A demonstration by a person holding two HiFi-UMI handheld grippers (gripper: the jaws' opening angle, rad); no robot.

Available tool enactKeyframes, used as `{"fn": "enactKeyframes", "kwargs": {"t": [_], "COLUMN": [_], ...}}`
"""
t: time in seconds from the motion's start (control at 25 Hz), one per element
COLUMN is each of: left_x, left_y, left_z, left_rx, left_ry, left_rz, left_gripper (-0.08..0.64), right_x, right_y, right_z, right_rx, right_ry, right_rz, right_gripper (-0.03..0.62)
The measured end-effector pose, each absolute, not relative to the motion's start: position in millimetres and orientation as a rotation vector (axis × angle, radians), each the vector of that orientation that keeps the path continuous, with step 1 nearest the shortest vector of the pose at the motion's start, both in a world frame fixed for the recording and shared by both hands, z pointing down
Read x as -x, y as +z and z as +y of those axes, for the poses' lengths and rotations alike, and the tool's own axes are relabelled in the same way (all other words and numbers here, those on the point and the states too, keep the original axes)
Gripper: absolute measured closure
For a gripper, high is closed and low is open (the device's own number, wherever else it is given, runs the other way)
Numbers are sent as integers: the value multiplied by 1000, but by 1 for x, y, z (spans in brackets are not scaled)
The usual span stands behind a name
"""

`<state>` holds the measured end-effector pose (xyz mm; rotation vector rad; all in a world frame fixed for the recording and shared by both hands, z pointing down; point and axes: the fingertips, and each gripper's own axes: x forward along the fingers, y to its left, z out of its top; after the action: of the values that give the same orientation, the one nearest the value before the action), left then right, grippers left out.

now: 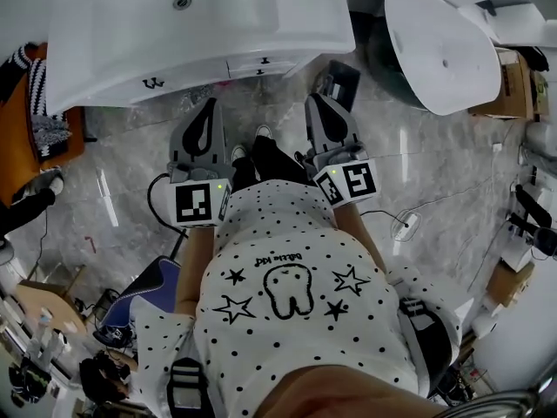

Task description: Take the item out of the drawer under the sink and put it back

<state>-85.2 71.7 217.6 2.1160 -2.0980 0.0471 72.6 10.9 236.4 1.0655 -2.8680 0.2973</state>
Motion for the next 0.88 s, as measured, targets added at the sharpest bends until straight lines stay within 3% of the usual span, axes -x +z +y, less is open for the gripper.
{"fn": "enactKeyframes", "kwargs": {"t": [0.88], "left_x": [94], "left_y": [225], "left_z": [26], "left_rx": [-2088], "left_ry": [38], "left_rz": [-2142], "left_gripper": [565], "right_x": [-58], "right_y": [246], "right_z": [-37], "right_rx": [-1009], "right_ry": [303], "right_rz": [-2890], "right_gripper": [580]}}
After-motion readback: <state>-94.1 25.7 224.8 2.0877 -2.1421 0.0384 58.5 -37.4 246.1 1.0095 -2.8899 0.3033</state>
